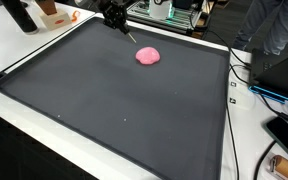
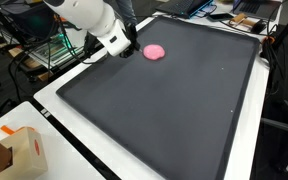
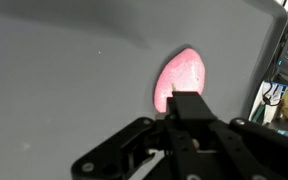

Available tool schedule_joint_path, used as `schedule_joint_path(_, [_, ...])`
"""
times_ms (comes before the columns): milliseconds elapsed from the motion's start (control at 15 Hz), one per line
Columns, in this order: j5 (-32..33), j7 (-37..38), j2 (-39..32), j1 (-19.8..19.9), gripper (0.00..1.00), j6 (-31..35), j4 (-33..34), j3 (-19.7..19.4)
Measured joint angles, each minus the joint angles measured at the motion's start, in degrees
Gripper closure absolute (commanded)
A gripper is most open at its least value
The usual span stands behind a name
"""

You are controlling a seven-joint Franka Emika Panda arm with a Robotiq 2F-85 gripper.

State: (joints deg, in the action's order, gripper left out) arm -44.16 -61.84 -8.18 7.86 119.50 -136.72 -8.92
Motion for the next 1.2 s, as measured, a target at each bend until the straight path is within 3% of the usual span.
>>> schedule_joint_path(667, [2.14,5.30,-0.48,-1.67,0.97,7.24,2.20,4.48])
schedule_joint_path(1200, [14.25,16.14,0.45,-5.49,0.97,14.34,3.34,8.37])
